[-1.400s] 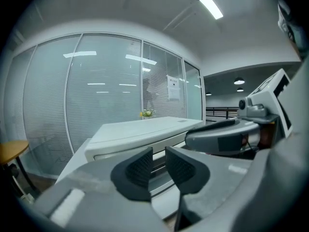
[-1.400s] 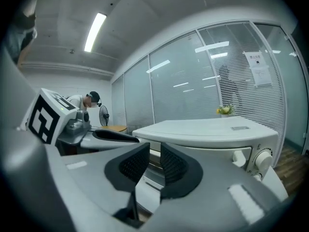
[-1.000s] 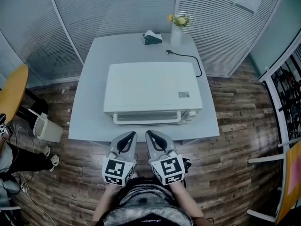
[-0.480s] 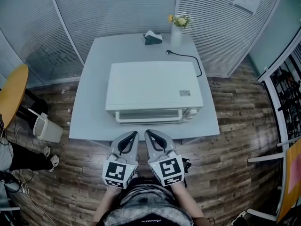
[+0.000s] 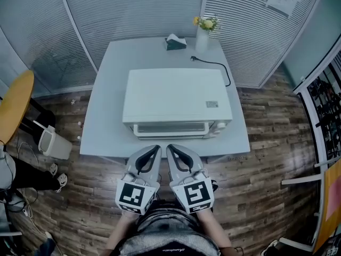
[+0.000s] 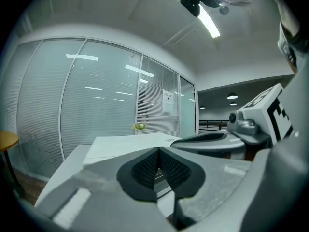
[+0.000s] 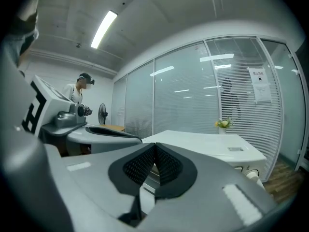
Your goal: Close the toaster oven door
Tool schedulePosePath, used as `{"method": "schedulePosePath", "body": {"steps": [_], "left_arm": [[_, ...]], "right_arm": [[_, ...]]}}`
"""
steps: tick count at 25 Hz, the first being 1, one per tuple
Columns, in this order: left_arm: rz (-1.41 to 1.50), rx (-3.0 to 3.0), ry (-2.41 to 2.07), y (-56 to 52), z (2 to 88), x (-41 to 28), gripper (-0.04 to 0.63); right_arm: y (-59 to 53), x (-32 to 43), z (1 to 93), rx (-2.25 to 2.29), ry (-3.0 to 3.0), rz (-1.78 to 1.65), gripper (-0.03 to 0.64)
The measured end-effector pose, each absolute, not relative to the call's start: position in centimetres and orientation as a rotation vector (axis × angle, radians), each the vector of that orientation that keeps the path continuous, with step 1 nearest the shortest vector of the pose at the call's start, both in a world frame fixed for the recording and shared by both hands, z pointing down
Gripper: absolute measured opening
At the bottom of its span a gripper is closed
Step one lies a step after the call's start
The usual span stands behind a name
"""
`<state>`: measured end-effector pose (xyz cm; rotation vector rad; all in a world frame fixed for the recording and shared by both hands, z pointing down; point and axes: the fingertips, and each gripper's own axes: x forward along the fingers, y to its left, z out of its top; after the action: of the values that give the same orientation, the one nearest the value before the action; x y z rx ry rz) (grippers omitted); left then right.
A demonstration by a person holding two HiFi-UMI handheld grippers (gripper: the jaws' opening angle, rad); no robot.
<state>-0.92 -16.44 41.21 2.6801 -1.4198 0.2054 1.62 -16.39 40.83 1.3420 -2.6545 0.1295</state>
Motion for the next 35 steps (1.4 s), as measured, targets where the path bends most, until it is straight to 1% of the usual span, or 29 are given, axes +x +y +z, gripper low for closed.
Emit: {"method": "schedulePosePath", "body": {"steps": [35], "left_arm": [[0.201,2.637,-1.437,-16.43,41.87,-1.84,0.005]], "right_arm": [[-16.22,0.86,41.14,1.305,-2.682,0.176,0.002]]}}
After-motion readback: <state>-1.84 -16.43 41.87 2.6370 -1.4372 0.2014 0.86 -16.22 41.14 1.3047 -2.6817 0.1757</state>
